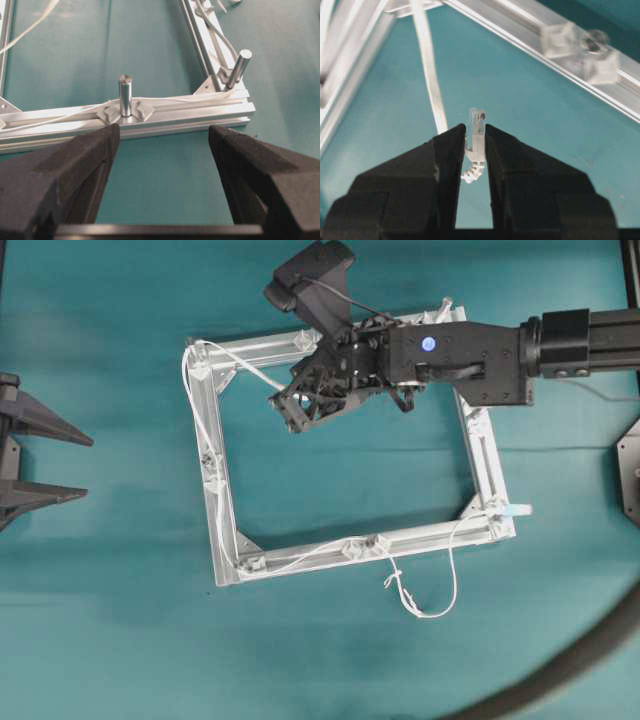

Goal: Move the cable alternately left and right between 8 pins so it hooks onto each one.

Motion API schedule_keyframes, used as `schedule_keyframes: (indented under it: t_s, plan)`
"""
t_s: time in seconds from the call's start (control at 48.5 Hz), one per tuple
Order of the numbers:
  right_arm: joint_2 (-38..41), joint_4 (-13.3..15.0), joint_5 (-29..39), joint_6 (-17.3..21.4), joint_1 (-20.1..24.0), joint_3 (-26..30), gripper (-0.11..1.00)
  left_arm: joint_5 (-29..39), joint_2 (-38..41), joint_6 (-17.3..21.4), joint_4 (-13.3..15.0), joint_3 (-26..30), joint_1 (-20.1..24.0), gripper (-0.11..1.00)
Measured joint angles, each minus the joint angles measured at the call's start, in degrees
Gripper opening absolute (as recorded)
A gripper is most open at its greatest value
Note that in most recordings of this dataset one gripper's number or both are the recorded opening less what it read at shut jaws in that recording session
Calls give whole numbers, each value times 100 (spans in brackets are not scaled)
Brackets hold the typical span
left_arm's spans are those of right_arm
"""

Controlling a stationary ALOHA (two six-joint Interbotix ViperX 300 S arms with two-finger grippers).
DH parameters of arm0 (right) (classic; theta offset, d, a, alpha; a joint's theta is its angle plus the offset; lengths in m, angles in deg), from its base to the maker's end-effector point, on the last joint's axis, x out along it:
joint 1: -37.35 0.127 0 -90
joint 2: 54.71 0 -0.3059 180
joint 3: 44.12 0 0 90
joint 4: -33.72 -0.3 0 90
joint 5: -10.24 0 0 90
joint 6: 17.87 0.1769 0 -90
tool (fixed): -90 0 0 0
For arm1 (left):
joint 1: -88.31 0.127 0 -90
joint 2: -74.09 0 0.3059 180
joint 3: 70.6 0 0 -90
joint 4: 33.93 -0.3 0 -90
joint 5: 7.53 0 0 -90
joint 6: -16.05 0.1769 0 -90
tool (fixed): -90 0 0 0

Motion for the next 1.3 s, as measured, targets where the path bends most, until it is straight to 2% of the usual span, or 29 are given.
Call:
schedule_keyframes:
  t_s: [0.474, 0.659, 0.762, 1.072, 1.298]
  plan:
    - [0, -44, -422, -97, 9, -158, 16, 62, -1151, 0, -9, -246, -9, 76]
    - [0, -44, -712, -193, 9, -220, 16, 62, -1160, 0, -9, -255, -9, 76]
    - [0, -53, -914, -422, 44, -299, 16, 70, -1151, 0, 0, -255, -9, 75]
    - [0, -105, -1002, -606, 123, -378, 16, 62, -1160, 0, -9, -255, -9, 75]
    - [0, -114, -1213, -940, 176, -387, 16, 70, -1151, 0, -9, -255, -9, 75]
